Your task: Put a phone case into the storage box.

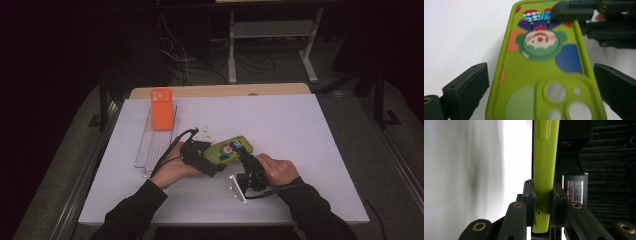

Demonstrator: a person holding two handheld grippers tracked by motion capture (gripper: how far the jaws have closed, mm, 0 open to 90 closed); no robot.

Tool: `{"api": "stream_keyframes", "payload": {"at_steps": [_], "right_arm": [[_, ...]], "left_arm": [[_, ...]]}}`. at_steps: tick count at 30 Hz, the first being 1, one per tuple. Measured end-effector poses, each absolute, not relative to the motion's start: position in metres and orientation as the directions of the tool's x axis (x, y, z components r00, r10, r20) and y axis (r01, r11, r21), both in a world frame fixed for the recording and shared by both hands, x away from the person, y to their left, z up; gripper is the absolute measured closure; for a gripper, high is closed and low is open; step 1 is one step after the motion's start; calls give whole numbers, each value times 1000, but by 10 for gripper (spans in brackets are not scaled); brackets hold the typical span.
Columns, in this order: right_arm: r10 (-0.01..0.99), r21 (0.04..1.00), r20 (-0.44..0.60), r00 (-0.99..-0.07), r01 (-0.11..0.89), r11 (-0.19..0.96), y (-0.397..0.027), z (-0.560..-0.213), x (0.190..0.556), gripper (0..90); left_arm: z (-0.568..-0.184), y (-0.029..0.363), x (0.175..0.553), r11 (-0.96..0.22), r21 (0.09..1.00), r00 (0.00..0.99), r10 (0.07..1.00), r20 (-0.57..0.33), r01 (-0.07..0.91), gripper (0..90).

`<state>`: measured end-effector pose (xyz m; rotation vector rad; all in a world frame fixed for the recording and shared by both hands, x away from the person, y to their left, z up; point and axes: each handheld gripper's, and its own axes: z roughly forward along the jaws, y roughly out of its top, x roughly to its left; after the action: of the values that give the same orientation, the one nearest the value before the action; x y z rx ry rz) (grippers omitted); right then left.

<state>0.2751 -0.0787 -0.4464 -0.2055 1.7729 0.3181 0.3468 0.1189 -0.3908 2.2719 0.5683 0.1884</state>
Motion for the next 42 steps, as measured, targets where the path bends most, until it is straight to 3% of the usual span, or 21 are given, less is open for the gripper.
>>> {"api": "stream_keyframes", "payload": {"at_steps": [12,23,25,33,42], "right_arm": [[183,270,-920,-347,-222,937,-93,-437,287,760],[365,469,-790,-493,-101,878,-103,-426,296,759],[467,565,-712,-525,-33,824,-103,-425,296,760],[564,664,-585,-583,57,746,-112,-417,304,760],[691,789,-360,-627,190,584,-120,-413,311,760]], "left_arm": [[-389,131,349,-598,727,892,449,-45,338,17],[-390,132,350,-568,736,874,481,-67,369,18],[-389,133,352,-589,730,884,466,-43,346,18],[-389,134,353,-605,715,886,461,-44,350,18],[-389,134,352,-607,711,885,464,-45,355,20]]}}
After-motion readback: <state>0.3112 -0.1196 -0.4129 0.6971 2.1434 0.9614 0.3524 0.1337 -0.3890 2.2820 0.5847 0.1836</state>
